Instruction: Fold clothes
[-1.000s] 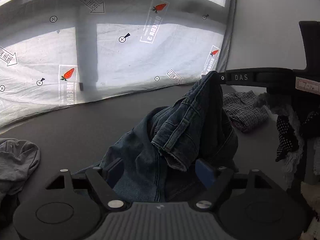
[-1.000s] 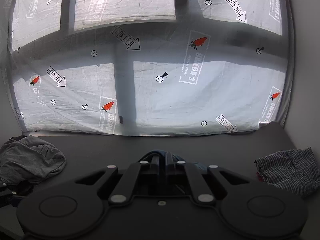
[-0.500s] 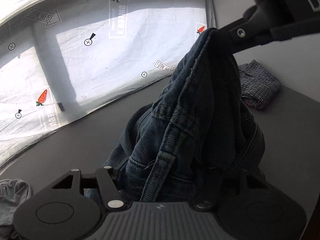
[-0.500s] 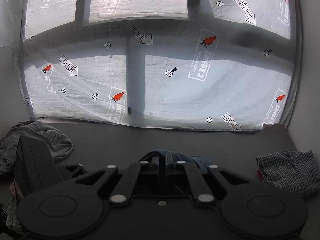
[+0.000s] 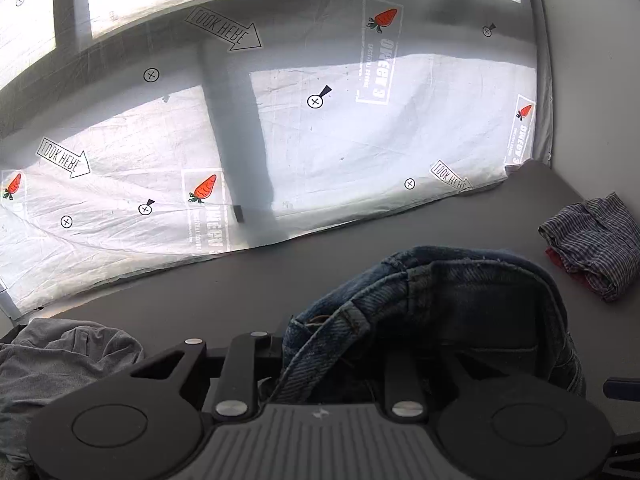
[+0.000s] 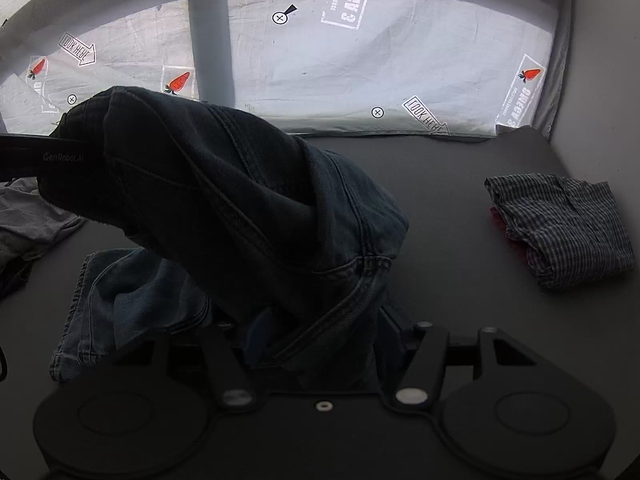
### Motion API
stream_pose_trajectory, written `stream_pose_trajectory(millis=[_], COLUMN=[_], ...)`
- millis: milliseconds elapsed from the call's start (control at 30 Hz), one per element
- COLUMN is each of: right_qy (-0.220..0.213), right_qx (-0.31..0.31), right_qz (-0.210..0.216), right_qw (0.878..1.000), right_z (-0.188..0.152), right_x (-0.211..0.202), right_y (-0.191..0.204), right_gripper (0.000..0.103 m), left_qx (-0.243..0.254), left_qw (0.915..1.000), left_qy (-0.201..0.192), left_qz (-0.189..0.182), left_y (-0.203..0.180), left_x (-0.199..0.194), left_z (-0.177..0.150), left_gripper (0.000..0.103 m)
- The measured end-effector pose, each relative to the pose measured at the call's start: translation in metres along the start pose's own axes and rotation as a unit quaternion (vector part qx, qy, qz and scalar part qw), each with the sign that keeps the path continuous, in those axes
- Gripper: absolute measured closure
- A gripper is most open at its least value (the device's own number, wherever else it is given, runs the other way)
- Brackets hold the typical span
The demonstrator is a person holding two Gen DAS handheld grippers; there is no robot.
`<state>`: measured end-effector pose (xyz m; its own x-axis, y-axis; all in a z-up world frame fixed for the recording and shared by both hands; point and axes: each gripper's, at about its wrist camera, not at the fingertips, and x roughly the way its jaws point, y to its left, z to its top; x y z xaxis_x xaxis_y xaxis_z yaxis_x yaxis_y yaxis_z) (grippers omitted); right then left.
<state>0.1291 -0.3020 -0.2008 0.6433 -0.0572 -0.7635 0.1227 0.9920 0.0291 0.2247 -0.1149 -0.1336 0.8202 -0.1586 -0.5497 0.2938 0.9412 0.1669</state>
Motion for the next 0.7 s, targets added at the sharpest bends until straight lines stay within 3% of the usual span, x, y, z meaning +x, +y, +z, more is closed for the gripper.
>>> stream_pose_trajectory(millis=[133,200,233,333,433,567,700], right_qy=[0.061,0.059,0.048,0.016,-0.056,-0.187,-0.327], right_qx=[0.077,0.094,0.088,0.021,-0.017,-0.058,-0.09], right_qz=[0.013,0.017,0.014,-0.024,-0.095,-0.174,-0.225], right_qw=[0.995,0.994,0.995,0.999,0.994,0.965,0.914], right_z=[-0.021,-0.021,-0.019,-0.008,0.015,0.07,0.132], right_x=[0.056,0.071,0.074,0.066,0.036,-0.015,-0.077], right_y=[-0.003,-0.001,0.002,0.02,0.028,0.03,0.045], right_gripper=[0.04,0.044,0.063,0.089,0.091,0.092,0.092], left_qx=[0.044,0.044,0.04,0.028,0.005,-0.034,-0.02], left_qw=[0.9982,0.9979,0.9979,0.9971,0.9945,0.9888,0.9726], left_qy=[-0.028,-0.027,-0.025,-0.024,-0.038,-0.085,-0.184], left_qz=[0.031,0.04,0.043,0.067,0.098,0.118,0.14], left_y=[-0.006,-0.003,0.0,0.015,0.038,0.073,0.082], left_x=[-0.011,-0.013,-0.014,-0.013,-0.019,-0.039,-0.083], left_z=[-0.004,-0.006,-0.007,-0.006,0.004,0.037,0.08], left_gripper=[0.075,0.075,0.076,0.076,0.076,0.076,0.076])
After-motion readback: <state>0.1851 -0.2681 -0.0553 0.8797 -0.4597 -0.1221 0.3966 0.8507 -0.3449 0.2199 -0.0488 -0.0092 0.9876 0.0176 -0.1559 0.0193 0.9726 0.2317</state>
